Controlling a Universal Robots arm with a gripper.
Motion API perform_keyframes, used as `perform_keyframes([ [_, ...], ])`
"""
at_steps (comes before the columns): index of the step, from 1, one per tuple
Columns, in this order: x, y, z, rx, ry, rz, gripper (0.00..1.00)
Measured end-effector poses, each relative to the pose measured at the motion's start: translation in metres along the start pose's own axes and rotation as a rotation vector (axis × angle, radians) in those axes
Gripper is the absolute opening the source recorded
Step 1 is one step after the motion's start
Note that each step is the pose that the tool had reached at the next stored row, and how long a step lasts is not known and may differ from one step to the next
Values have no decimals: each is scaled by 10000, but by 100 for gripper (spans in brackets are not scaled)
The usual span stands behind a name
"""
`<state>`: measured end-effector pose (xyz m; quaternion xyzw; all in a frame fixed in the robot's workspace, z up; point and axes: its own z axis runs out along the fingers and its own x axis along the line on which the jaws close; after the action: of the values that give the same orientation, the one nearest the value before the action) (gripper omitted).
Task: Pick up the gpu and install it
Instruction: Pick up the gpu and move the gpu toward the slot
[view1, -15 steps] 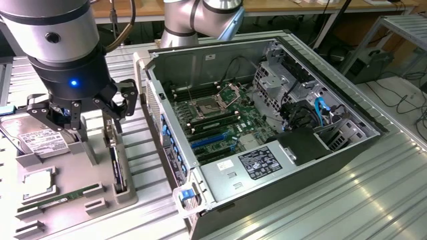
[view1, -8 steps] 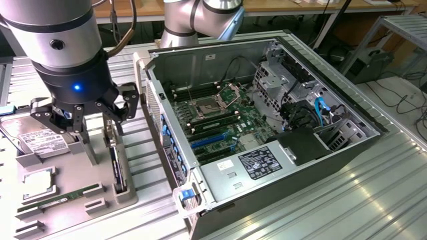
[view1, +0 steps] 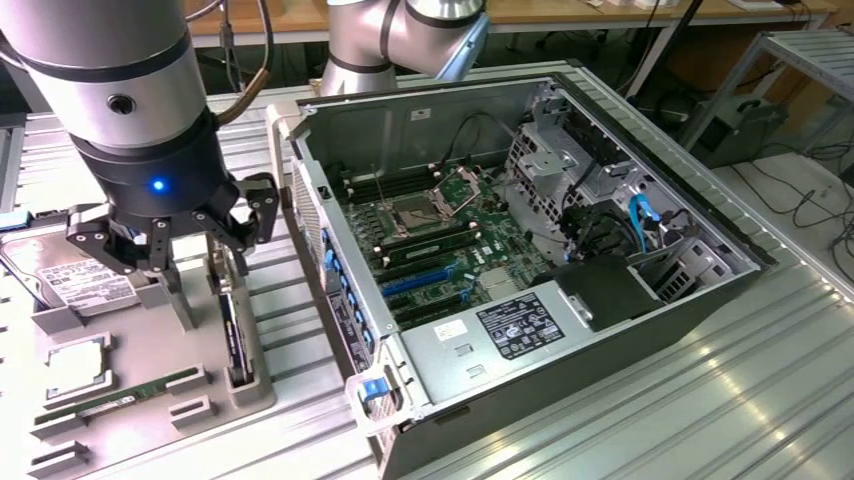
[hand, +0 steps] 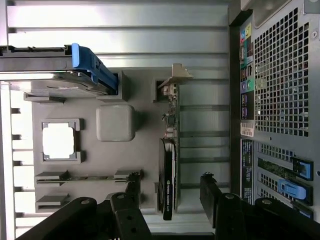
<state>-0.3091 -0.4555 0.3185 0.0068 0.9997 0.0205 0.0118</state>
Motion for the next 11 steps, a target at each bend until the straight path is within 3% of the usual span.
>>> perform_keyframes([
  [11,2,-29,104,-1,0,-10,60],
])
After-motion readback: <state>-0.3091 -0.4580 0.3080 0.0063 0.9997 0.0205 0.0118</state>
